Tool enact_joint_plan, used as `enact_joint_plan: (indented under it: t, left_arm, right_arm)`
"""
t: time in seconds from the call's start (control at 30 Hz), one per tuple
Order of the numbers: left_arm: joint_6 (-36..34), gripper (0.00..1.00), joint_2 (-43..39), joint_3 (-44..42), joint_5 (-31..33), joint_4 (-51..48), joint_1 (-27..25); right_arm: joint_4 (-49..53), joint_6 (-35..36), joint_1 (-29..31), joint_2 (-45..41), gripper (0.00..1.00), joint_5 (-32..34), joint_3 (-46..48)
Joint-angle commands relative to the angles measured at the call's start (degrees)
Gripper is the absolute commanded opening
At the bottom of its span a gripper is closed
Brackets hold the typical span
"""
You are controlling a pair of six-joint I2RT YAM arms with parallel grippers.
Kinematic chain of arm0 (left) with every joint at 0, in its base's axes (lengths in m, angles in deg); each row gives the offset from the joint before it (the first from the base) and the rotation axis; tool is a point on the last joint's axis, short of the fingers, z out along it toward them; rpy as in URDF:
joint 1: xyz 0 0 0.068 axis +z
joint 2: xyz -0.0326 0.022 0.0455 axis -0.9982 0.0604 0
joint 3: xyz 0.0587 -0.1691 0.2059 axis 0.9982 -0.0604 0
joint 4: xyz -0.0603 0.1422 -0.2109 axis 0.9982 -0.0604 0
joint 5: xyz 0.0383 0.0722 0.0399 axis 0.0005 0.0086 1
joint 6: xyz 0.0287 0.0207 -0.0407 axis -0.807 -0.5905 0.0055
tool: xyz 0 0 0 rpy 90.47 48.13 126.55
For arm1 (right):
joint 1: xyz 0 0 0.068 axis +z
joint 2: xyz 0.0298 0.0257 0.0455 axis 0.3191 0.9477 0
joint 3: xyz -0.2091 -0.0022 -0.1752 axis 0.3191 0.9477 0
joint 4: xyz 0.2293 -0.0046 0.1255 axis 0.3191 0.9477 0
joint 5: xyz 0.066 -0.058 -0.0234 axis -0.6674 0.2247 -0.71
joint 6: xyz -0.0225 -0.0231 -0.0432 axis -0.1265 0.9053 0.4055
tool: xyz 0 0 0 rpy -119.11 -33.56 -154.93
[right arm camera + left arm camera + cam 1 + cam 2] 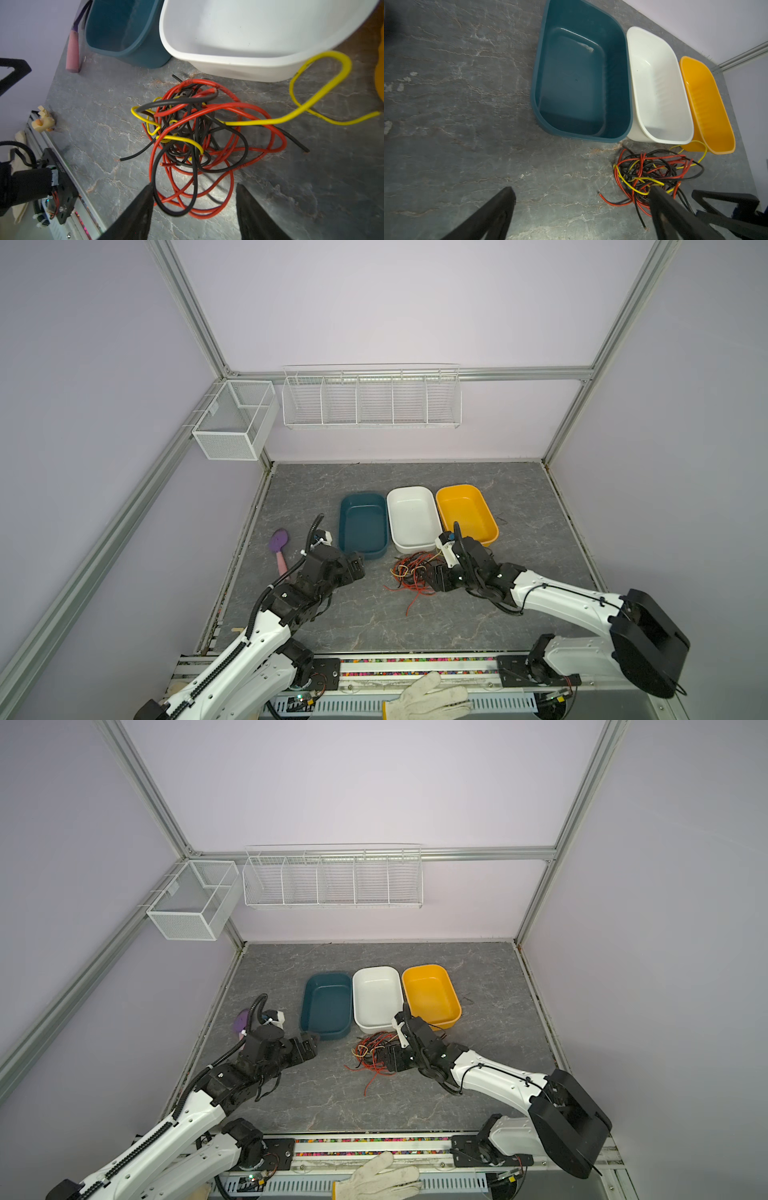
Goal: Untangle the cables
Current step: 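Move both grippers toward the tangled red, black and yellow wire pile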
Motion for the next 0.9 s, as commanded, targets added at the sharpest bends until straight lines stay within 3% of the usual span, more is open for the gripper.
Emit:
enact_joint_plan:
  t: [0.0, 0.2, 0.37, 0.53, 0.87]
  left_arm:
    - [3.52, 1.0, 2.59, -1.88, 3.51, 2.38, -2.77]
    - [4.42, 1.0, 8.27, -3.53, 1.83, 8.57, -5.64]
    - [6.18, 0.99, 10.12, -5.72, -0.7, 14.84, -6.02]
    - [7.45, 0.99, 12.57, -6.78, -3.69, 19.83, -7.2]
    - [10.11, 0.99, 12.99, -8.28, -6.85, 23.7, -8.89]
  right_arm:
    - [-2.83, 0.97, 0.44, 1.96, 0.62, -0.72, -2.09]
    - [-0.45, 3.14, 0.37, 5.87, 0.61, 1.73, -5.48]
    - [1.29, 4.47, 0.4, 8.12, 0.49, 0.15, -9.02]
    - [4.5, 6.05, 0.39, 10.88, 0.44, 0.68, -12.67]
    - [1.83, 4.26, 0.3, 15.48, 0.53, -0.13, -11.74]
